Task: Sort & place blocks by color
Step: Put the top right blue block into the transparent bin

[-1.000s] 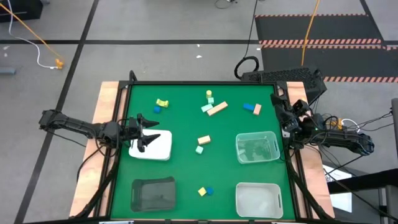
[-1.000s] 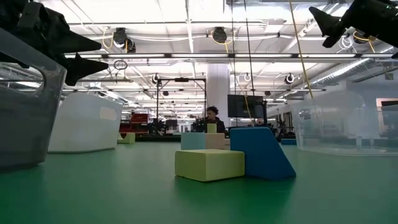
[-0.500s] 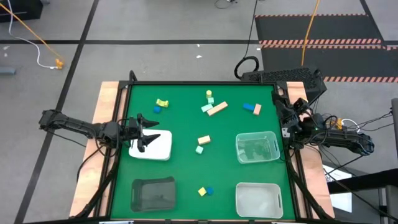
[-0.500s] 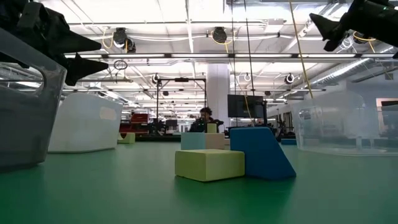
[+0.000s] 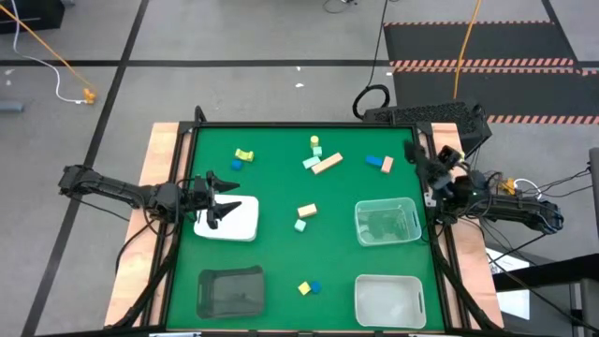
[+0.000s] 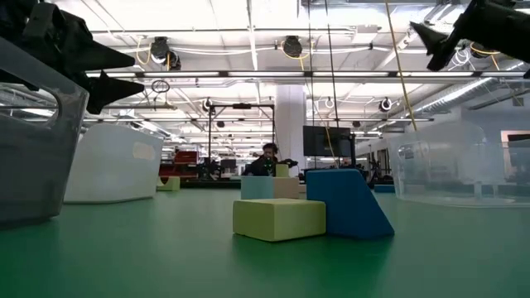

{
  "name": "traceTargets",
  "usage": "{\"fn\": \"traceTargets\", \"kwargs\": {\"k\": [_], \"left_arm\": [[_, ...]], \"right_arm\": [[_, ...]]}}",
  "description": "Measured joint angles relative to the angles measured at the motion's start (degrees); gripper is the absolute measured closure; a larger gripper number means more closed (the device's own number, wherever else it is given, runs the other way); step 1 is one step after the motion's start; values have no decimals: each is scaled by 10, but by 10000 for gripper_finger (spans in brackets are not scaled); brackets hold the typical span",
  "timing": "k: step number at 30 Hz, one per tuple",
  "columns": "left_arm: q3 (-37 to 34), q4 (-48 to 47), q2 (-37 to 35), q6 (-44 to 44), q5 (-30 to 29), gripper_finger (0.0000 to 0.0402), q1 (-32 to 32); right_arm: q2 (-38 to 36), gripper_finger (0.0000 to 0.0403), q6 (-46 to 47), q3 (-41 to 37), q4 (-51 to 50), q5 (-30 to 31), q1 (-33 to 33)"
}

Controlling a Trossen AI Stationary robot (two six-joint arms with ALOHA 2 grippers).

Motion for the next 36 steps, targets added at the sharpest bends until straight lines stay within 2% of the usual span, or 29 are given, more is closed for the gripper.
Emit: {"fn": "traceTargets", "kwargs": {"k": [7, 15, 18, 23, 26, 31, 36], "left_arm": [[0, 0, 0, 0, 0, 89, 0], [0, 0, 0, 0, 0, 89, 0], [0, 0, 0, 0, 0, 89, 0], [0, 0, 0, 0, 0, 89, 0], [0, 0, 0, 0, 0, 89, 0], [0, 0, 0, 0, 0, 89, 0], [0, 0, 0, 0, 0, 89, 0]], "right_arm": [[48, 69, -100, 125, -133, 6, 0], [133, 69, -224, 285, -501, 107, -9], [173, 69, -230, 327, -590, 123, -31], [239, 69, -179, 364, -715, 114, -95], [279, 69, -173, 367, -765, 73, -141], [356, 69, -148, 367, -819, -56, -223], [434, 69, -184, 367, -817, -135, -275]]}}
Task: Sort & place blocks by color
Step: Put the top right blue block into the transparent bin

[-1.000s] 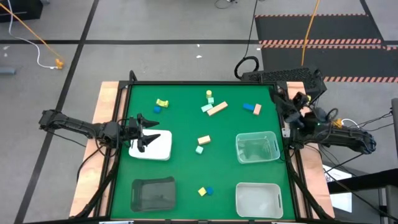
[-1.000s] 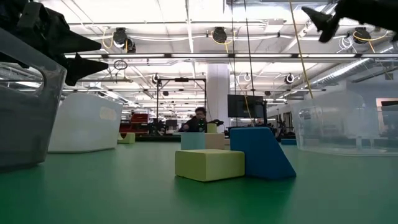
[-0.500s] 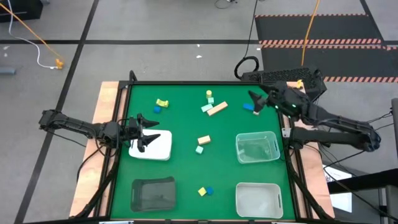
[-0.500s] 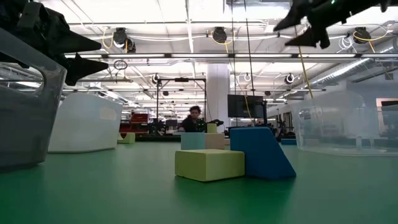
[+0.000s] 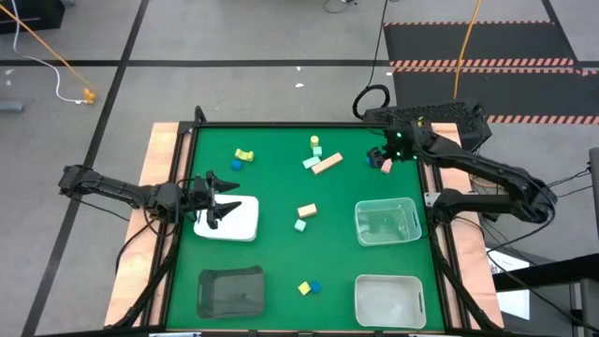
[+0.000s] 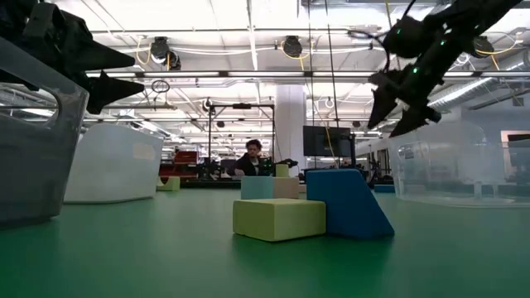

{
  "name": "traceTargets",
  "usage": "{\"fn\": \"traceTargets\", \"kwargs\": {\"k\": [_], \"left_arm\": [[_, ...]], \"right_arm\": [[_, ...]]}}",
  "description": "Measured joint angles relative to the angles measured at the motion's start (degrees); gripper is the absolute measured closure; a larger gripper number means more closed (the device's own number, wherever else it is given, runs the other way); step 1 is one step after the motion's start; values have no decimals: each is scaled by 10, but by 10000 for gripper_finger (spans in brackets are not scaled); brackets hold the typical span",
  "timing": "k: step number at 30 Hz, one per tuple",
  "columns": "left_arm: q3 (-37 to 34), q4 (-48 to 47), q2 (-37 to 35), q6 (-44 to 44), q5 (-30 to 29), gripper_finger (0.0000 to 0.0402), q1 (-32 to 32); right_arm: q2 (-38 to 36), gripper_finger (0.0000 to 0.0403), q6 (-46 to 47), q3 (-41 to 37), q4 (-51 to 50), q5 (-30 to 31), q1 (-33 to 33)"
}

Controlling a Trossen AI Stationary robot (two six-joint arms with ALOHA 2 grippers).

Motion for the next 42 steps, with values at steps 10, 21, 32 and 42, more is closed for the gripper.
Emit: {"fn": "traceTargets", "kwargs": {"k": [10, 21, 32, 42], "left_arm": [[0, 0, 0, 0, 0, 89, 0], [0, 0, 0, 0, 0, 89, 0], [0, 0, 0, 0, 0, 89, 0], [0, 0, 0, 0, 0, 89, 0]], "right_arm": [[100, 69, -163, 0, 14, 0, -16], [197, 69, -231, 1, 54, 2, -36], [247, 106, -243, 1, 60, 2, -71], [247, 249, -266, 1, 59, 13, -70]]}}
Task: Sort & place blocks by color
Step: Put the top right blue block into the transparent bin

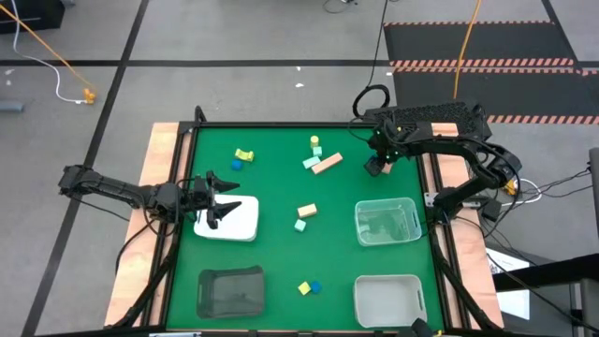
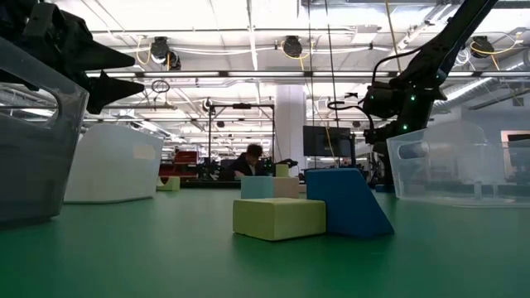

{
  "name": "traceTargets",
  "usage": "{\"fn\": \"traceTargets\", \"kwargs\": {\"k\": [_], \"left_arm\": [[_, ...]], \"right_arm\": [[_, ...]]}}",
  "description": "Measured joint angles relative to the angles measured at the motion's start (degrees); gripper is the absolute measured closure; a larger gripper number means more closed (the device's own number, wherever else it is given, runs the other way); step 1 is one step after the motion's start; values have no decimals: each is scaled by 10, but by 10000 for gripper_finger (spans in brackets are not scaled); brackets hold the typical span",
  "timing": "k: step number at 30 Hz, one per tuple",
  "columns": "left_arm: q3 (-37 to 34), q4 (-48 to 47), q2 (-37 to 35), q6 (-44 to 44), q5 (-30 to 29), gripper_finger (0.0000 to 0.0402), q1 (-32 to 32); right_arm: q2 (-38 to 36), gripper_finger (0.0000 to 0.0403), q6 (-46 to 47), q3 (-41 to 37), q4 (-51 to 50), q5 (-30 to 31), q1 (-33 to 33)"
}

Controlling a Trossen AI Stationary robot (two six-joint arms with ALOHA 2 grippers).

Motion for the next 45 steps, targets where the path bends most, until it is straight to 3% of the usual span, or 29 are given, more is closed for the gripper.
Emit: {"fn": "traceTargets", "kwargs": {"k": [3, 11, 18, 27, 31, 35, 38, 45], "left_arm": [[0, 0, 0, 0, 0, 89, 0], [0, 0, 0, 0, 0, 89, 0], [0, 0, 0, 0, 0, 89, 0], [0, 0, 0, 0, 0, 89, 0], [0, 0, 0, 0, 0, 89, 0], [0, 2, 0, 0, -1, 89, 0], [0, 20, 0, 0, -38, 89, 1], [0, 79, 0, 11, -71, 89, 4]], "right_arm": [[-1, 294, -4, 0, -2, 1, 0], [-26, 295, -10, -1, -24, 1, 0], [-137, 295, 33, -1, -28, -7, 0], [-300, 295, 217, -1, 52, -187, 4], [-356, 295, 284, -1, 128, -224, 32], [-394, 295, 347, -1, 211, -225, 71], [-406, 295, 388, 0, 265, -221, 99], [-397, 295, 413, 0, 302, -140, 174]]}}
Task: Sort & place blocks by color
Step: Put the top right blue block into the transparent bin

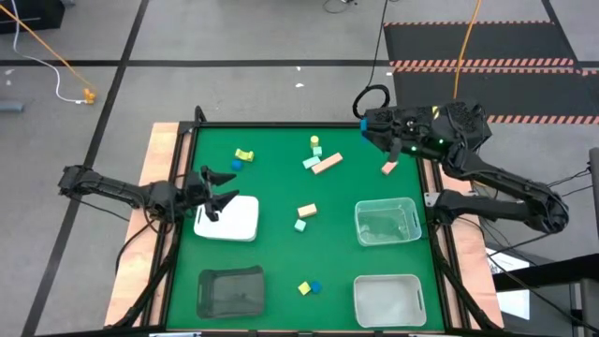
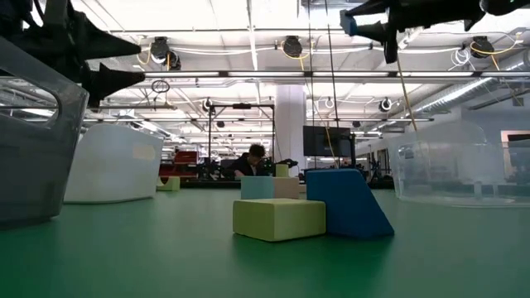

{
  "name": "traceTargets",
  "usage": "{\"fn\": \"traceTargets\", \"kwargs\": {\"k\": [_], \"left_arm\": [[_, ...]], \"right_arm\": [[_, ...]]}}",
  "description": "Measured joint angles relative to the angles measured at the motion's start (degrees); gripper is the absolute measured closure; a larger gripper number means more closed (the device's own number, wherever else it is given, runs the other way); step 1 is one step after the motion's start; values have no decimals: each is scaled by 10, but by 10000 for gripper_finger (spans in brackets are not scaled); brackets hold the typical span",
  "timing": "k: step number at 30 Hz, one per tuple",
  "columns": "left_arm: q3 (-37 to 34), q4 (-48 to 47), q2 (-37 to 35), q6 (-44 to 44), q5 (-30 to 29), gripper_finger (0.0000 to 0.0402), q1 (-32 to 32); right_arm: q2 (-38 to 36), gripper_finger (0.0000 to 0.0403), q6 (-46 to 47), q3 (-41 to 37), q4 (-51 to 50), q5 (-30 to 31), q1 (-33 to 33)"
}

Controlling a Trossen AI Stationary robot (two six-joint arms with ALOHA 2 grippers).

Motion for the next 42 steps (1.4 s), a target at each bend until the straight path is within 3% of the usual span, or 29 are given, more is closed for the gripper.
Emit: {"fn": "traceTargets", "kwargs": {"k": [8, 19, 24, 29, 33, 39, 42], "left_arm": [[0, 11, 0, 15, -49, 89, 24], [0, 220, 0, 47, -62, 89, 37], [0, 278, 0, 31, -61, 89, 37], [0, 276, 0, -12, -60, 89, 37], [0, 276, 0, -53, -60, 89, 37], [0, 276, 0, -111, -73, 89, 37], [0, 277, 0, -134, -95, 89, 37]], "right_arm": [[29, 295, 14, 0, -1, 84, 108], [64, 295, 33, 1, -44, 196, 227], [94, 295, 8, 55, -127, 233, 269], [138, 295, -15, 152, -327, 232, 292], [173, 295, 29, 211, -501, 229, 306], [205, 287, 94, 226, -624, 114, 328], [220, 290, 114, 226, -687, 94, 342]]}}
